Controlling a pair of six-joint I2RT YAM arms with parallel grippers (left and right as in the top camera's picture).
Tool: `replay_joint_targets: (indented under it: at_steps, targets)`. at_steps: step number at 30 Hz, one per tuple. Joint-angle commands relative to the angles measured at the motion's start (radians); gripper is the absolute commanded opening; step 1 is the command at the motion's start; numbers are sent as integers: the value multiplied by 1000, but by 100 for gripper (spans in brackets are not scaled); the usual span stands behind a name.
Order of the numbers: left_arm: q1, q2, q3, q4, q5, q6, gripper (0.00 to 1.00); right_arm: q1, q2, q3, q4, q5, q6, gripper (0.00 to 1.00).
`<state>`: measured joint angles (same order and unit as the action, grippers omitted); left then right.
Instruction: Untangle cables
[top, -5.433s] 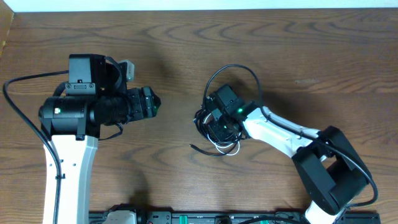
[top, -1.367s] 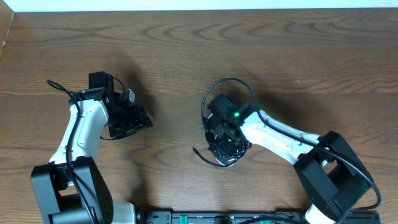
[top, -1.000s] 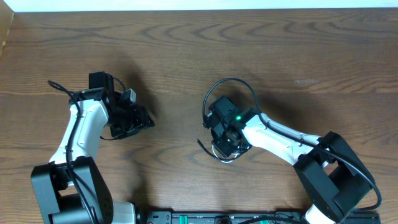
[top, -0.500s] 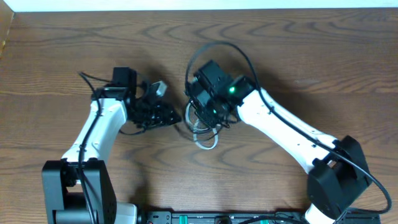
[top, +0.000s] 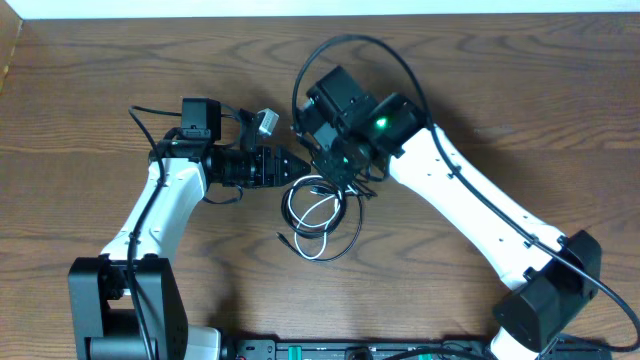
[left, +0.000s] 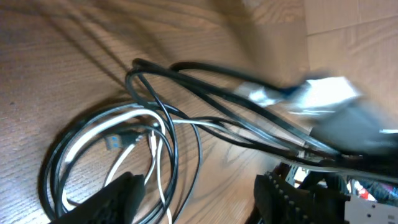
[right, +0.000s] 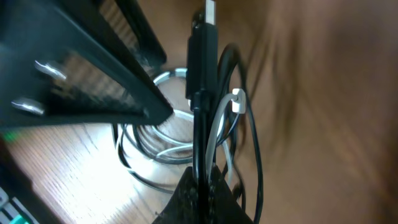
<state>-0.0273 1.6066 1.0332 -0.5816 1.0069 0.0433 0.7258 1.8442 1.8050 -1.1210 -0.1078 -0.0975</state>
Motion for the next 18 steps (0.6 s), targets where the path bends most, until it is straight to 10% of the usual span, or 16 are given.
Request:
replay_joint_targets:
  at_steps: [1,18]
  targets:
    - [1,-15,20,1,29,-3,66,2,-6,149,-19,5,-13,1]
    - [2,-15,20,-11,29,-3,67,-14,-6,764,57,416,-95,5]
